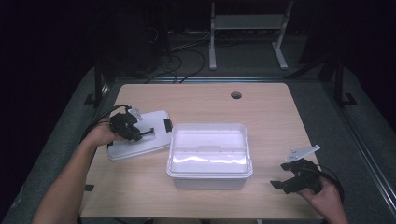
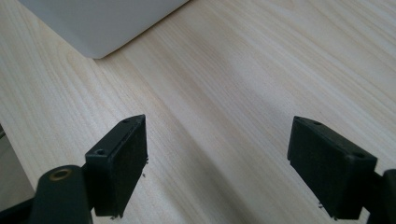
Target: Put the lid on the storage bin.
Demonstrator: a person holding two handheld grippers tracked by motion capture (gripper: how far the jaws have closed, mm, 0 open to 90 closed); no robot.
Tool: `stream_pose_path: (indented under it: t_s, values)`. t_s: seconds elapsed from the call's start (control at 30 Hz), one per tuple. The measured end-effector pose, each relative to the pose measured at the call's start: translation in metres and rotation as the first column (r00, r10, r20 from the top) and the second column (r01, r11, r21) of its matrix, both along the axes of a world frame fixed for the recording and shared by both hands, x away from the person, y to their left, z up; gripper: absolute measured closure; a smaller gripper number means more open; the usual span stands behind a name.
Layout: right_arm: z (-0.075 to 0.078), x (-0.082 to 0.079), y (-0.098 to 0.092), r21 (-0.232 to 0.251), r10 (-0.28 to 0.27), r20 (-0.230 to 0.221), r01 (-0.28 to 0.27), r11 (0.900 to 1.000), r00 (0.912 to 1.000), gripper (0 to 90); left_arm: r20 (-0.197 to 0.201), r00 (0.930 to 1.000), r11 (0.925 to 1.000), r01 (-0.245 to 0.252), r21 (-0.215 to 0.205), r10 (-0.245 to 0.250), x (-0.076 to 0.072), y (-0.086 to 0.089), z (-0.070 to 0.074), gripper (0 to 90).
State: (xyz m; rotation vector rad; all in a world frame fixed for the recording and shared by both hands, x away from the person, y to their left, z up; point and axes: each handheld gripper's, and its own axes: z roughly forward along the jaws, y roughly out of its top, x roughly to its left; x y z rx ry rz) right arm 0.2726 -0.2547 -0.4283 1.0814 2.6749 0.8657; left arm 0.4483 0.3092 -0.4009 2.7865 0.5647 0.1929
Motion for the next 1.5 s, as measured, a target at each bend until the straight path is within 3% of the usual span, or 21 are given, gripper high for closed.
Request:
stream_pose_path:
  t_s: [0.17, 0.4, 0.53, 0.77, 0.97, 1.23, 1.5]
  values:
    - [0.000, 0.000, 0.001, 0.000, 0.004, 0.001, -0.004, 1.000, 1.0000, 19.5, 0.001, 1.0000, 1.0000, 0.000, -0.001, 0.000, 0.001, -0.001, 0.000, 73.1]
    - [0.000, 0.000, 0.001, 0.000, 0.002, 0.001, -0.002, 1.000, 1.0000, 19.4, 0.044, 0.9988, 0.9995, -0.020, -0.025, 0.021, 0.000, 0.006, 0.010, 79.9]
    - [-0.001, 0.000, 0.003, -0.004, 0.008, 0.000, -0.008, 1.000, 1.0000, 19.4, 0.049, 0.9982, 0.9993, -0.034, -0.017, 0.034, -0.002, 0.009, 0.014, 84.2]
    - [-0.002, 0.000, 0.005, -0.006, 0.007, -0.006, -0.007, 1.000, 1.0000, 19.5, 0.030, 0.9995, 0.9996, -0.008, 0.026, 0.007, -0.011, 0.010, 0.024, 84.5]
    - [-0.001, 0.000, 0.005, -0.008, 0.009, 0.000, -0.009, 1.000, 1.0000, 19.4, 0.033, 0.9993, 0.9991, 0.013, 0.040, -0.014, -0.027, 0.016, 0.047, 84.6]
    - [0.000, 0.000, 0.007, -0.010, 0.016, 0.003, -0.016, 1.000, 0.9999, 19.4, 0.051, 0.9986, 0.9988, 0.015, -0.046, -0.012, -0.049, 0.032, 0.088, 84.5]
    - [-0.001, 0.002, 0.006, -0.002, 0.011, -0.002, -0.011, 1.000, 0.9999, 19.4, 0.086, 0.9960, 0.9959, 0.031, -0.085, -0.023, -0.066, 0.033, 0.122, 84.5]
